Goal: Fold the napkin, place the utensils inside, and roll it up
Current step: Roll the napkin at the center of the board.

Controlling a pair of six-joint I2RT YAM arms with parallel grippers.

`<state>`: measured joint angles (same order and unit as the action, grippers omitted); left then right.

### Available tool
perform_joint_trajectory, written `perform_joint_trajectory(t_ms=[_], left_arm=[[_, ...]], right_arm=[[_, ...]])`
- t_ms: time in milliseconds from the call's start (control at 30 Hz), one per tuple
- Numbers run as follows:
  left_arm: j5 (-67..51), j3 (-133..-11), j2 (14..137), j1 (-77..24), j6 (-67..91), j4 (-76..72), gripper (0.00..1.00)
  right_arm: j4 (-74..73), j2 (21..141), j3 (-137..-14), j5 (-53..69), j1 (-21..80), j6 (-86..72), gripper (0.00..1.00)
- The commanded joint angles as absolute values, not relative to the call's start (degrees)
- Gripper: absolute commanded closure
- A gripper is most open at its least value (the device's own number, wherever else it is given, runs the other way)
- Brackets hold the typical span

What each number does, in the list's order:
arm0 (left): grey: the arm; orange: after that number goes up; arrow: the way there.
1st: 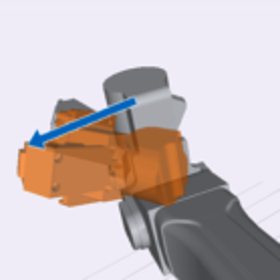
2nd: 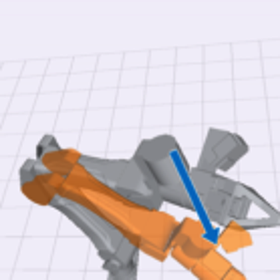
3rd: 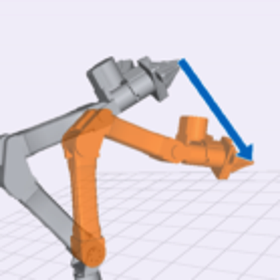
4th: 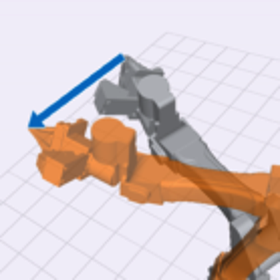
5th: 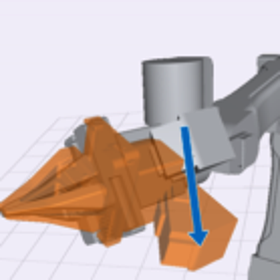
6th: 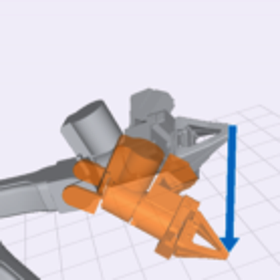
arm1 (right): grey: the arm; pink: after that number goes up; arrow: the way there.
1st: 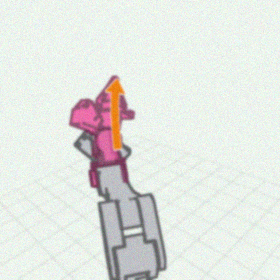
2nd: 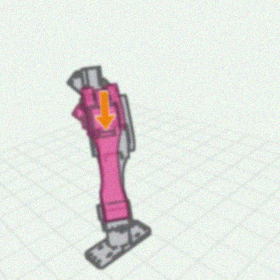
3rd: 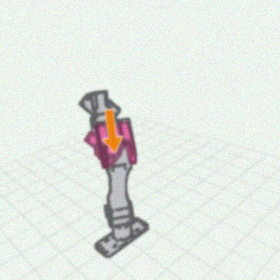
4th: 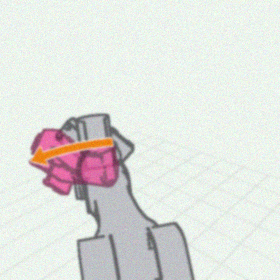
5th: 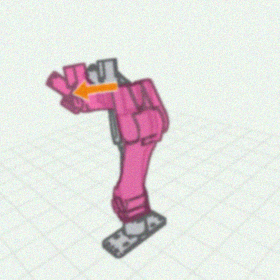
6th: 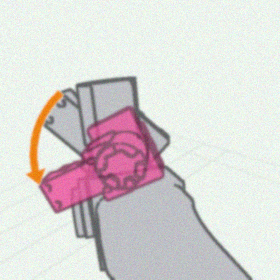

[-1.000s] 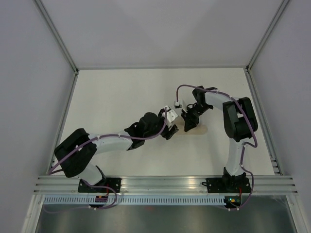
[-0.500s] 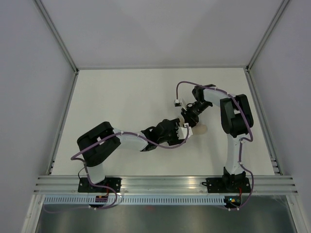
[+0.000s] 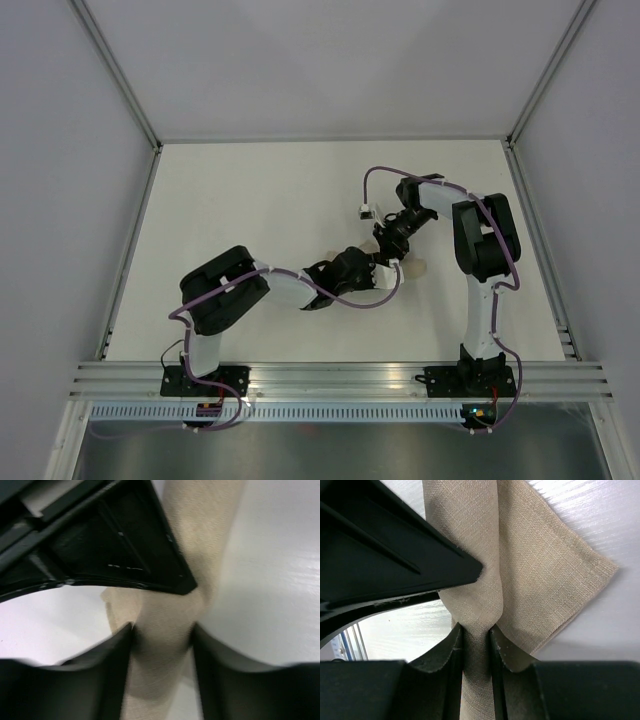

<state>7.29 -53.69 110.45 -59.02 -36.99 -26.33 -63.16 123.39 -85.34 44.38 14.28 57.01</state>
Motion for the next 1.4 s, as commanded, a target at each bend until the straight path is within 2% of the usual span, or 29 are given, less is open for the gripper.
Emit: perform_joint_trajectory(t_ms=[0,100,200,300,333,433,533,833,1033,1267,1367], left_arm=[[5.4,-55.9,111.3,-59.3,-38.0,-23.0,0.54],[2.4,-57.2,111.4,-59.4,-35.7,-18.1,0.70],[0.3,-59.0,112.1,-59.4,-33.7,-13.5,0.79],[-4.1,-61.2,112.9,-59.3,-31.8,-8.7,0.85],[-5.0,-61.7,113.5,-59.2,-31.3,-7.8,0.86],[-8.6,-63.0,114.3,-58.4,-28.8,-5.2,0.91],[-11.2,-63.3,114.3,-57.6,-26.9,-4.5,0.93],[-18.4,-66.2,115.2,-54.7,-23.1,1.7,0.93],[-24.9,-73.6,119.7,-51.6,-21.6,12.4,0.94],[-30.6,-78.9,123.1,-48.6,-21.1,19.7,0.91],[-32.2,-80.9,124.9,-47.5,-20.8,22.4,0.89]], right_arm=[[-61.1,127.7,-83.7,37.9,14.0,59.0,0.77],[-61.3,127.1,-83.8,38.7,13.8,59.1,0.73],[-61.3,126.5,-83.9,39.3,13.7,58.7,0.64],[-60.9,124.9,-84.1,40.8,13.2,58.1,0.45],[-60.8,123.4,-84.1,41.4,12.9,57.9,0.35],[-61.6,120.6,-84.7,44.5,11.1,57.7,0.25],[-61.6,117.9,-85.4,46.9,8.5,56.5,0.21],[-46.8,108.7,-81.0,50.3,-2.5,42.6,0.20],[-34.6,95.0,-68.3,48.8,-6.2,43.1,0.20],[-33.4,81.8,-54.5,50.1,-6.1,52.0,0.21],[-27.1,75.1,-46.4,47.9,-4.2,53.4,0.22]])
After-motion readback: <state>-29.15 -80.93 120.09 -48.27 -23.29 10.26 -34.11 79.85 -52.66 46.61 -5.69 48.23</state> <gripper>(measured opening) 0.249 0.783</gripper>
